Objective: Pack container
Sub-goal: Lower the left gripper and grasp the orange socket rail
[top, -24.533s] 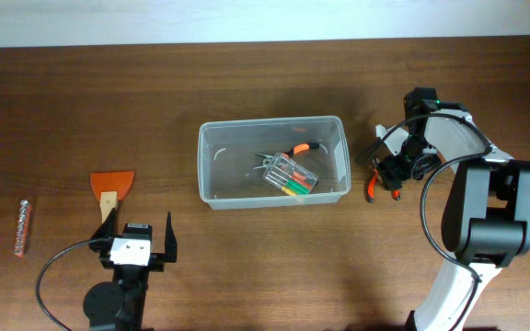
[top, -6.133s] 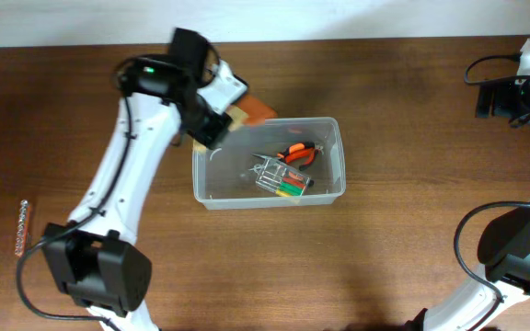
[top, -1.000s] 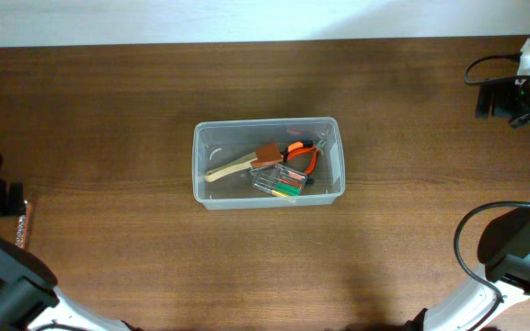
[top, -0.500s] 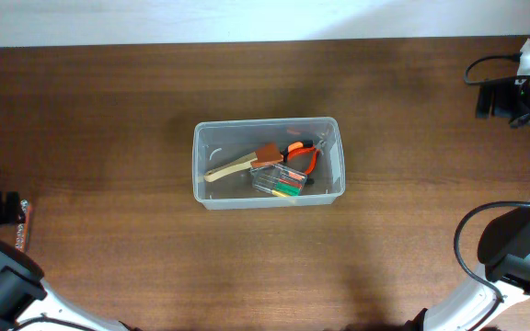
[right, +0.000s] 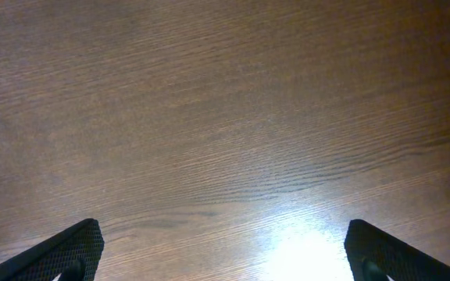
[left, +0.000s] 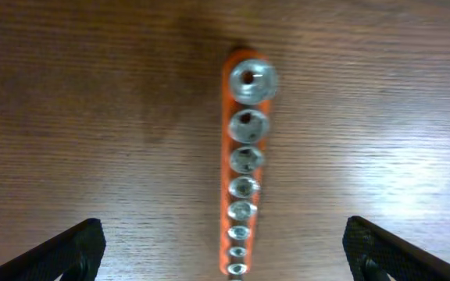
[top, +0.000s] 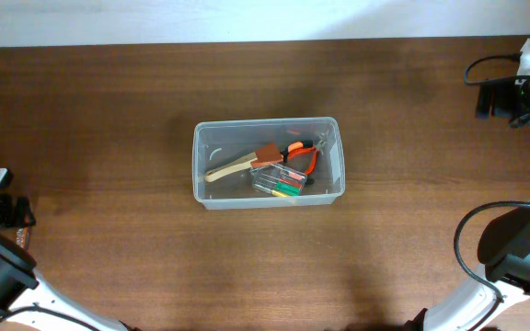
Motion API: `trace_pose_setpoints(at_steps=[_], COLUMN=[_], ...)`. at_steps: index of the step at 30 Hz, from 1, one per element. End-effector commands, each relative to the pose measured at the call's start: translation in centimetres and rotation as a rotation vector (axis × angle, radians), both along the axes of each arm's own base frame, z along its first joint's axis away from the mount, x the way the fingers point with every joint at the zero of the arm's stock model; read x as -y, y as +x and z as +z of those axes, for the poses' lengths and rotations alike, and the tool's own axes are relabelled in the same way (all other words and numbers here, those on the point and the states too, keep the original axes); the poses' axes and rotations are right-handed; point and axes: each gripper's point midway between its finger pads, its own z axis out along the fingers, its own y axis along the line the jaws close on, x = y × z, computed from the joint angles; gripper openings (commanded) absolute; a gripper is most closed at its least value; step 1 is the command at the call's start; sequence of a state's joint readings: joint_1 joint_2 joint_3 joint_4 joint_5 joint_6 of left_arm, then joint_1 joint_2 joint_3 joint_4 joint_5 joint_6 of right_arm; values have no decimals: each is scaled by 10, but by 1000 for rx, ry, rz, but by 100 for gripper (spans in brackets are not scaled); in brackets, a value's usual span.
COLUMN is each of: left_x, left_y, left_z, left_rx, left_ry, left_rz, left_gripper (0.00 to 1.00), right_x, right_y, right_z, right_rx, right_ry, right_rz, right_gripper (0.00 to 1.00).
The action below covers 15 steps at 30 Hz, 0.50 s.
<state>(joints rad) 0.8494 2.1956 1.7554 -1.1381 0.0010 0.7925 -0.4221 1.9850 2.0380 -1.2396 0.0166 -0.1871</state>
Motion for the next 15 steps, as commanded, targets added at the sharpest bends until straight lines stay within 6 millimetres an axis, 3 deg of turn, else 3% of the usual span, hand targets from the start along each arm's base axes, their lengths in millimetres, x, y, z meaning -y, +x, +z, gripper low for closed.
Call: trace_pose_setpoints(at_steps=[1, 11, 15], left_x=[-7, 11, 9], left_y=[-3, 21, 28], left_z=[-2, -2, -3], left_rx=[-31, -21, 0], left_ry=[44, 52, 72], left_rz=[7, -62, -55], left_gripper=[99, 99, 99], right_x=[-2, -2, -2], right_y=[1, 1, 1], right_z=[-3, -3, -3], right_rx=[-4, -4, -4], right_ry=[6, 6, 6], right_rz=[8, 8, 8], right_gripper=[99, 99, 99])
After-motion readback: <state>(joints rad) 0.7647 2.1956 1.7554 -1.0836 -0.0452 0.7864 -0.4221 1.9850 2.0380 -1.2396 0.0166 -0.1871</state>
